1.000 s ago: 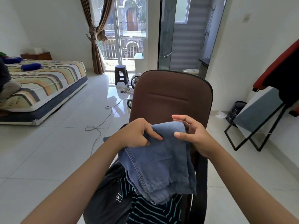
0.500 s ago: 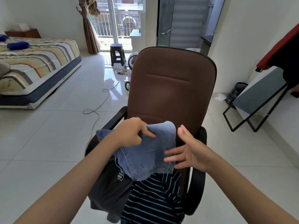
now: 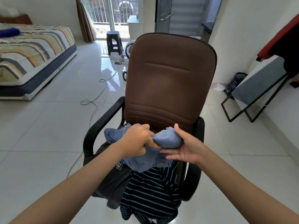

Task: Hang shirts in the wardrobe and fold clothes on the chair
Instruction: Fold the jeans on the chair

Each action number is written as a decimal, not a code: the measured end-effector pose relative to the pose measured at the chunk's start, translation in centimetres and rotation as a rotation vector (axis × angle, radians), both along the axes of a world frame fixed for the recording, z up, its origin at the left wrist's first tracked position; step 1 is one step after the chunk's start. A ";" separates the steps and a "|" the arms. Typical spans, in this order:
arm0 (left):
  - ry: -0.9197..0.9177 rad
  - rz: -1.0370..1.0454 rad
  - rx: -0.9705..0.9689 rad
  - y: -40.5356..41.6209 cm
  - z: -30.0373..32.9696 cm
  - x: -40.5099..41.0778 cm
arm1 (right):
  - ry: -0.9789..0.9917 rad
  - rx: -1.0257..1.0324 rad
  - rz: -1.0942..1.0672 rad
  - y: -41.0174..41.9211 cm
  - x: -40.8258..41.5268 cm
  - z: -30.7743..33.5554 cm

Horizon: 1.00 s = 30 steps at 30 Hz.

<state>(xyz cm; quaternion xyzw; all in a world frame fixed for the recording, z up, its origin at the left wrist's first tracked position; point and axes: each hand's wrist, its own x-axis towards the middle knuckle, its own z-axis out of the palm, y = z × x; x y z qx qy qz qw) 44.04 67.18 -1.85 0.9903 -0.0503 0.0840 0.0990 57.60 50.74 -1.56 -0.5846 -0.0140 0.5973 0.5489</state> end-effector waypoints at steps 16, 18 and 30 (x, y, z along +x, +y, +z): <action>0.104 0.037 -0.496 -0.4 0.0 -1.5 | 0.015 0.163 -0.015 -0.5 -1.1 0.0; 0.116 0.046 -0.560 -0.3 0.3 -1.5 | 0.027 0.179 -0.064 -0.4 -1.5 0.0; 0.033 0.121 -1.121 -0.8 -0.1 -2.6 | -0.041 0.293 -0.215 -0.5 -2.9 0.6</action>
